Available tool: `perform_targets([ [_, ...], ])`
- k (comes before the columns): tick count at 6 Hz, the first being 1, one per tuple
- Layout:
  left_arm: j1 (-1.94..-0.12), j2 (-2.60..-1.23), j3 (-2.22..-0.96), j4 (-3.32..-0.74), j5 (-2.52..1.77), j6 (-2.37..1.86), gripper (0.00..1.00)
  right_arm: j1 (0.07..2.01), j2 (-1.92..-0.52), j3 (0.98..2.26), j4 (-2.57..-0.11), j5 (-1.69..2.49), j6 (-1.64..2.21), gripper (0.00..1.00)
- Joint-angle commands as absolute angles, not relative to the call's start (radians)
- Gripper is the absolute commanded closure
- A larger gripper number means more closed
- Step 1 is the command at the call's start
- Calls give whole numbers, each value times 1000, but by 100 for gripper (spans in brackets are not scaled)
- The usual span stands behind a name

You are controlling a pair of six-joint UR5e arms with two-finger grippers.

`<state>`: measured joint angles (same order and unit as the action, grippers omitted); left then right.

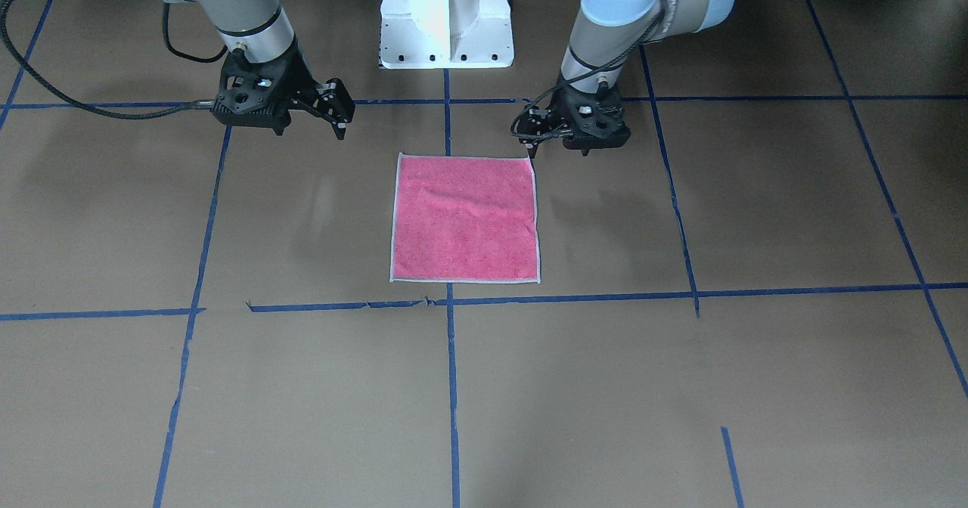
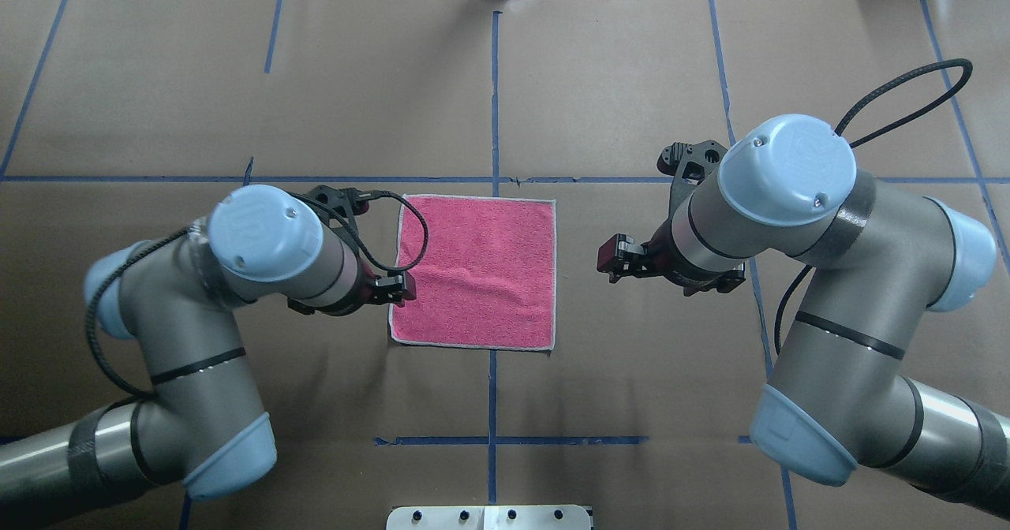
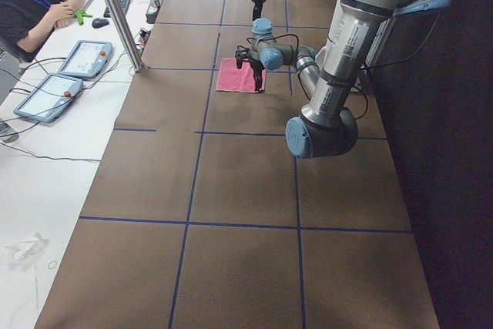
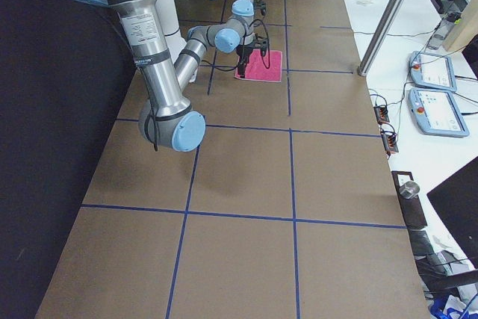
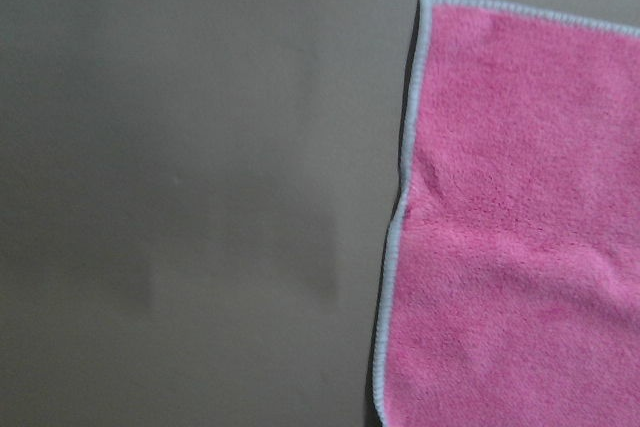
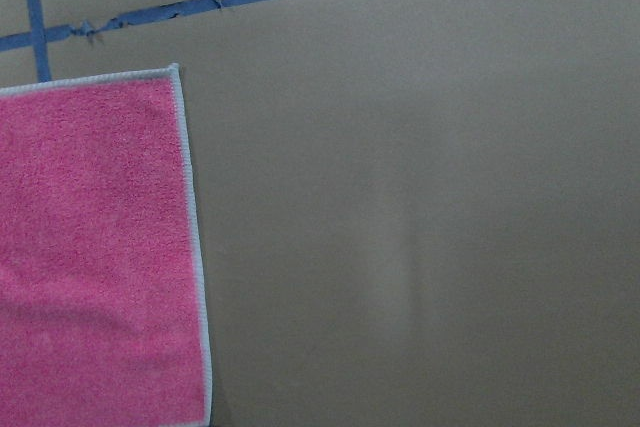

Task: Fold towel twice with both arms
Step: 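Move both grippers down to the towel's two nearest corners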

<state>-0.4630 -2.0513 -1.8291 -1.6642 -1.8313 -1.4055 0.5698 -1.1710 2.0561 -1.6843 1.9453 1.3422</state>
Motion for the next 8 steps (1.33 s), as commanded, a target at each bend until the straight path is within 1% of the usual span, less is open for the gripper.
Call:
perform_targets([
  [1, -439, -2069, -1745, -1757, -1802, -1474, 26, 565, -1172, 2057, -1684, 1942, 1347, 0],
  [3, -427, -2069, -1724, -1776, -1804, -1476, 32, 563, -1172, 2057, -1684, 1939, 1347, 0],
  [4, -419, -2069, -1724, -1775, -1804, -1476, 37, 561, -1172, 2057, -1684, 1939, 1348, 0],
  [5, -417, -2069, -1727, -1775, -1804, -1477, 38, 560, -1172, 2056, -1684, 1937, 1348, 0],
  [6, -414, -2069, -1736, -1772, -1804, -1479, 43, 558, -1173, 2056, -1684, 1937, 1348, 0],
  [7, -414, -2069, -1738, -1770, -1804, -1483, 64, 558, -1173, 2056, -1684, 1937, 1348, 0],
  [8, -414, -2068, -1736, -1770, -1802, -1483, 95, 557, -1172, 2054, -1684, 1937, 1348, 0],
])
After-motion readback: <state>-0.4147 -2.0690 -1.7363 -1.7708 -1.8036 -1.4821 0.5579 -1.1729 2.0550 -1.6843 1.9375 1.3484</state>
